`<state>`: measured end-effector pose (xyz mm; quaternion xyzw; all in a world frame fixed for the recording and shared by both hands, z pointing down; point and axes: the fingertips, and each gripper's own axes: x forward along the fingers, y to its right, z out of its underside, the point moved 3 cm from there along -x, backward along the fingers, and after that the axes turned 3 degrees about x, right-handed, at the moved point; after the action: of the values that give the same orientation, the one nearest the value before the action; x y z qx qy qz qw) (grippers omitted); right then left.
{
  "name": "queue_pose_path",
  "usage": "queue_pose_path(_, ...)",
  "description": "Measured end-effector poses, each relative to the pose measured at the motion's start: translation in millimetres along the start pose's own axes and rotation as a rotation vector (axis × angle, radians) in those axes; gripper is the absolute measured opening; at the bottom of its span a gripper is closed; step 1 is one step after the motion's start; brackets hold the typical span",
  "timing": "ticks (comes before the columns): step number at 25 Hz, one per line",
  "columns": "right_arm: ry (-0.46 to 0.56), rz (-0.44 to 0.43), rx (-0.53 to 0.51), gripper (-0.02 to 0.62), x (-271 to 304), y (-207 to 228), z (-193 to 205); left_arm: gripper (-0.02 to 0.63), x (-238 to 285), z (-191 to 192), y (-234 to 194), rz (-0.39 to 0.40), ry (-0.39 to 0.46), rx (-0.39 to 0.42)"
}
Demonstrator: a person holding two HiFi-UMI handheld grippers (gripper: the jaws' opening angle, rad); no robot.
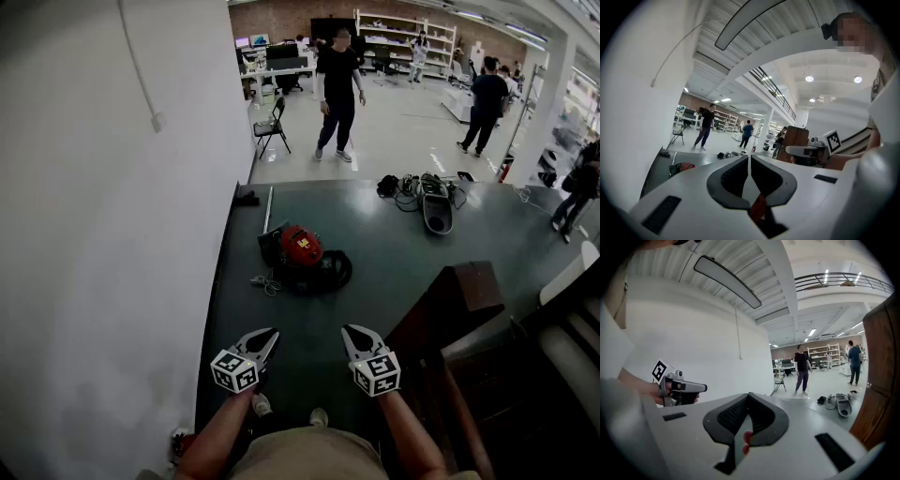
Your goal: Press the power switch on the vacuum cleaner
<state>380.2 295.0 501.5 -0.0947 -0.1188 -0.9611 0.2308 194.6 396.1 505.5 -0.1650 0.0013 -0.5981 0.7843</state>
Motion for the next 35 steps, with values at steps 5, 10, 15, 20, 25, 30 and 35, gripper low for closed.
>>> queue_pose_path(5,0.002,0.009,0.004,0.011,-9.1,6.3,3.6,0.009,5.9,4.4,8.0,0.015,-0.008,0.006)
queue_pose_path(10,0.010,0.010,0.049,0.011,-15.9,9.1,8.7,0.009,9.4,7.9,13.6,0.033,-0.019,0.014)
queue_pose_path(15,0.026,-0.018,0.128,0.012,-16.3,7.6,10.9,0.009,10.7,8.3,16.1,0.043,-0.031,0.017)
queue_pose_path(20,0.004,-0.017,0.131,0.012,-2.3,5.1,15.4,0.009,10.2,5.9,3.3,0.035,-0.035,0.009)
queue_pose_path(25,-0.011,-0.014,0.130,0.012,22.2,8.7,20.3,0.009,15.2,9.4,-18.1,0.030,-0.039,-0.009)
queue_pose_path(30,-0.008,-0.008,0.151,0.012,52.4,14.4,16.4,0.009,28.8,12.0,-48.8,0.028,-0.057,-0.025)
queue_pose_path(35,-0.018,-0.053,0.233,0.012,97.9,25.7,6.6,0.008,65.1,-0.6,-100.4,0.048,-0.066,-0.039)
